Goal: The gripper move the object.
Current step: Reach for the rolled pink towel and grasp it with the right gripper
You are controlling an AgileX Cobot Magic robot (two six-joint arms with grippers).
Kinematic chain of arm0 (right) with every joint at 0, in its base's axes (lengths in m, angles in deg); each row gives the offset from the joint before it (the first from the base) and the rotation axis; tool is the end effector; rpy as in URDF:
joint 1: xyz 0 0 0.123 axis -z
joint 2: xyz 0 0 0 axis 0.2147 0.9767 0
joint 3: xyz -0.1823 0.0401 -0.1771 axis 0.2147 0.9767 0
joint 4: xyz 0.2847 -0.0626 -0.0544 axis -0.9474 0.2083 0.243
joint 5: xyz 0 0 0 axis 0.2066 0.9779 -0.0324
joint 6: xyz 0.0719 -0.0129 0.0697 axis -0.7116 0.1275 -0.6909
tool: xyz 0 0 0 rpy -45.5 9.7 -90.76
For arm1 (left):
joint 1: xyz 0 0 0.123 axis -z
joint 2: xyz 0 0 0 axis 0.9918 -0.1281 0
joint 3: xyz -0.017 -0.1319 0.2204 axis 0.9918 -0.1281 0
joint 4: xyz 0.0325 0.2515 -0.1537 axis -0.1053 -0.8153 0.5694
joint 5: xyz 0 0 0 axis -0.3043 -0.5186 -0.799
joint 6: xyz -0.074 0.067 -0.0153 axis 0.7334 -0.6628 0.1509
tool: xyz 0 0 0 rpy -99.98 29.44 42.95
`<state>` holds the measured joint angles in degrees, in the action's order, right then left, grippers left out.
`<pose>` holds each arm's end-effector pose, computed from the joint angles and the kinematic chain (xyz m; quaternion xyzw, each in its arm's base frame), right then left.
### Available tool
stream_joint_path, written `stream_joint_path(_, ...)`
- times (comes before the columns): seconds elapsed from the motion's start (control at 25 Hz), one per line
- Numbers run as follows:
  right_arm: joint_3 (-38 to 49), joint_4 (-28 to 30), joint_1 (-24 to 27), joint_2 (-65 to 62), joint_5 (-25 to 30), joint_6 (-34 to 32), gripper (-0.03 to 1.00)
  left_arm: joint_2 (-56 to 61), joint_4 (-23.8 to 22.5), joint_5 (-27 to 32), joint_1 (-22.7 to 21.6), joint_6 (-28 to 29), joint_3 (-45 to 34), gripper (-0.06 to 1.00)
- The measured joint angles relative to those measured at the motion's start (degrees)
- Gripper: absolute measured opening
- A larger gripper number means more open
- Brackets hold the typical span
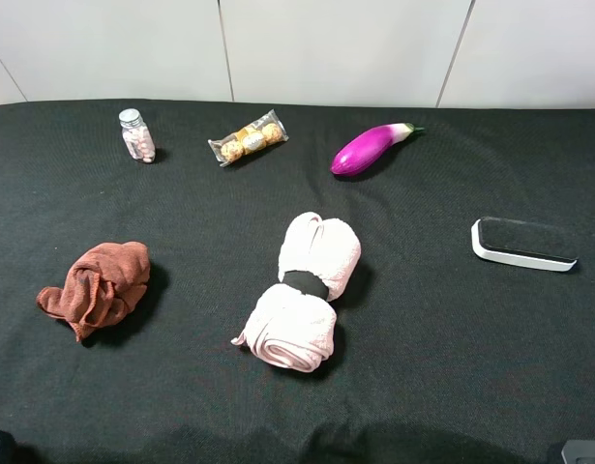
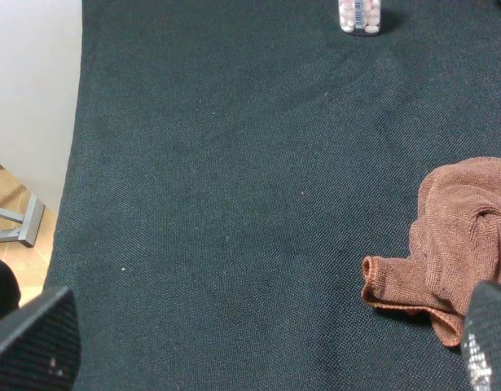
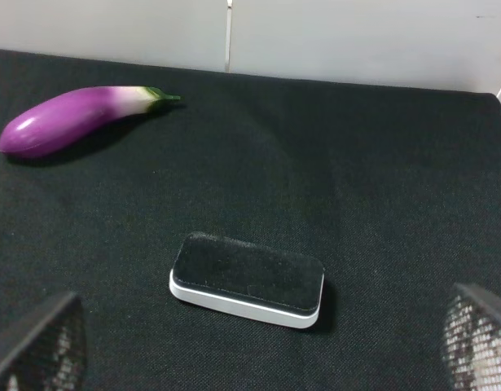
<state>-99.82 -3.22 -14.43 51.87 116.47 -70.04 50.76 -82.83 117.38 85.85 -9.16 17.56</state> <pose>0.0726 0.0045 0.2981 -0.0440 0.8412 0.0025 0.5390 0.0717 0.0058 0.2927 0.0433 0.8505 0.0548 0.5213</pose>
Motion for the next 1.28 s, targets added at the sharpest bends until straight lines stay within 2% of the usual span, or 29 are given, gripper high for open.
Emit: stream_joint_path(1.28, -0.2, -0.57, 0.0, 0.75, 0.0, 0.0, 0.66, 0.0, 0.0, 0.0, 0.0, 0.0, 0.0, 0.99)
